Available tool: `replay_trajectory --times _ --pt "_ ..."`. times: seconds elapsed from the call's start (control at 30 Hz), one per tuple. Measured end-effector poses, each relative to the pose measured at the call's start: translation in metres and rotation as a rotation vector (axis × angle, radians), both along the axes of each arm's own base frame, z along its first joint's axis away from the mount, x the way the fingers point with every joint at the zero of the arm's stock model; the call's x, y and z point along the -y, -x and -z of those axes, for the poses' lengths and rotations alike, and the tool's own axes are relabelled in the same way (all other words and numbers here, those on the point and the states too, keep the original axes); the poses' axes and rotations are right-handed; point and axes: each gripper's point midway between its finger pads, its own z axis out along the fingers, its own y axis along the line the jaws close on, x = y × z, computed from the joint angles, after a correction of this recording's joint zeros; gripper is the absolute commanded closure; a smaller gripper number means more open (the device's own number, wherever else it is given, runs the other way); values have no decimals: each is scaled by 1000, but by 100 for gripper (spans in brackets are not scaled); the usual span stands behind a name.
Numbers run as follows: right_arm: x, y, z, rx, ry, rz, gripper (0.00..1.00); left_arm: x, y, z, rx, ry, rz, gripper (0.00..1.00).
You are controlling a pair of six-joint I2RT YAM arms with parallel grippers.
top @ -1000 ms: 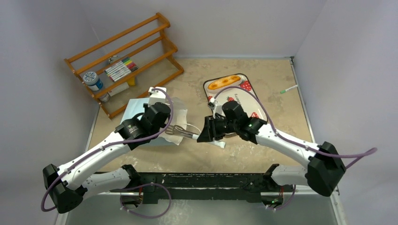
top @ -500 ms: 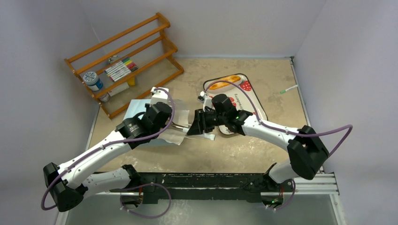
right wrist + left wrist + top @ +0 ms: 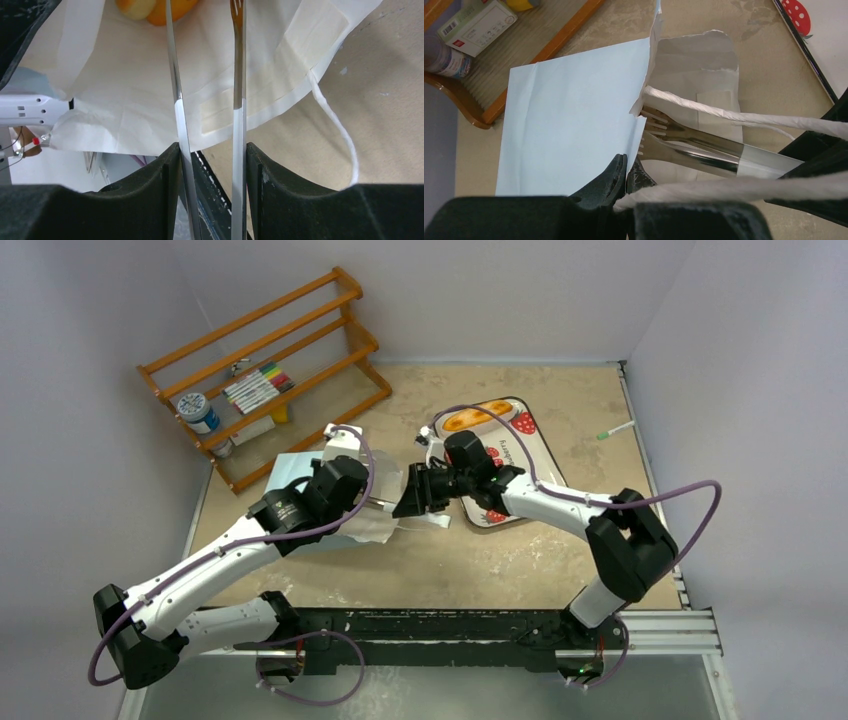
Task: Take the fake bread out of the paper bag
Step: Take out the fake bread from the paper bag.
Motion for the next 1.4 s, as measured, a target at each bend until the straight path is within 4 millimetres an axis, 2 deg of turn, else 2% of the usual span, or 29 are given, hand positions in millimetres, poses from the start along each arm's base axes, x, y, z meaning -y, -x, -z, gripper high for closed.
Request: replay_trajectory --times 0.23,0.33,0.4,0.5,0.63,0.97,1.07,1.23,1.4 --pt "-6 -4 13 -26 7 -15 55 0 0 -1 -1 -12 7 100" --pt "-7 -4 12 -27 0 -21 67 0 0 -1 0 -12 8 100" --pt "-9 -7 10 -24 -6 -22 79 0 0 -1 -1 -13 8 100" --pt "-9 -7 9 -22 -10 -22 85 0 -1 -2 0 -12 7 100" --pt "-8 -7 8 -22 -9 -21 100 0 -2 -3 8 -11 2 100" --pt "8 -2 -18 31 -38 -6 100 -1 -5 -3 29 -15 -15 100" --pt "9 -2 -20 41 -41 -7 100 -1 -5 -2 31 -15 -16 100" --pt "9 -4 -11 30 -28 -9 86 0 -6 -2 35 -9 -16 100" --pt "6 -6 13 -16 3 -16 75 1 -5 -1 31 -5 -9 100"
